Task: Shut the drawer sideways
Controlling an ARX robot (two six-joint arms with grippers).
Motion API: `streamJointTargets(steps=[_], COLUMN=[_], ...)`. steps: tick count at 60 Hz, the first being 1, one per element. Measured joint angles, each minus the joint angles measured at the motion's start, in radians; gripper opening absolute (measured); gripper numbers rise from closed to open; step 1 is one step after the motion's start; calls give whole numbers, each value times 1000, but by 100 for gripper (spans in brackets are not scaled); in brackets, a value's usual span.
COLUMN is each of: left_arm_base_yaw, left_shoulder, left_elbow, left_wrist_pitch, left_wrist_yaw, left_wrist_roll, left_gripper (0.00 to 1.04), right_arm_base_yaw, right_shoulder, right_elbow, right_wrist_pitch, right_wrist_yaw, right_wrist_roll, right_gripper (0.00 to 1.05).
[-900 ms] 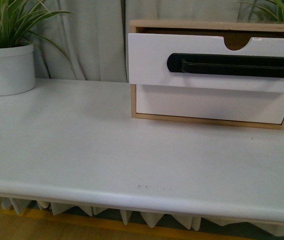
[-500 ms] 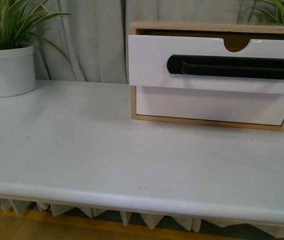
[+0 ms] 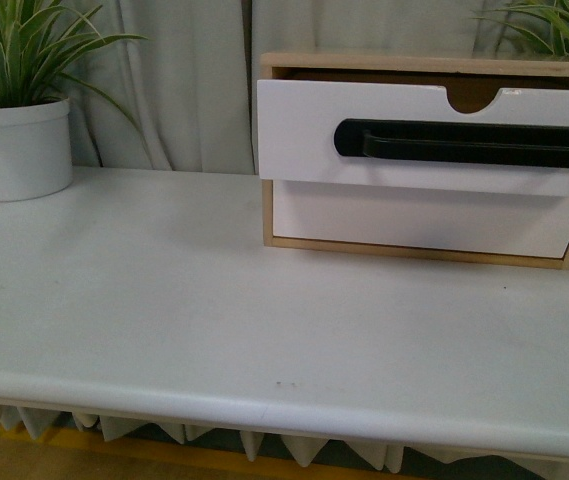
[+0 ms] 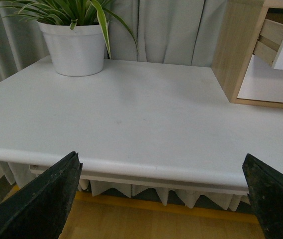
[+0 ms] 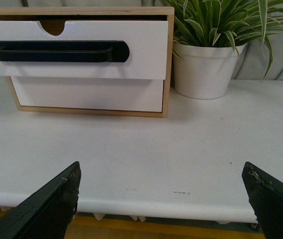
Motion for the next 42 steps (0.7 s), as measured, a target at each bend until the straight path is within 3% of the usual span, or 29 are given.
streamJointTargets(steps=[42], left_arm_base_yaw=[0], left_shoulder=[0], left_elbow=[0], left_wrist_pitch=[0], left_wrist_yaw=[0], left_wrist_roll=[0], left_gripper=[98], right_arm_base_yaw=[0], right_shoulder=[1], right_elbow=[0], right_wrist_pitch=[-2], right_wrist_yaw=[-1], right_wrist_roll=[3], right_gripper=[95])
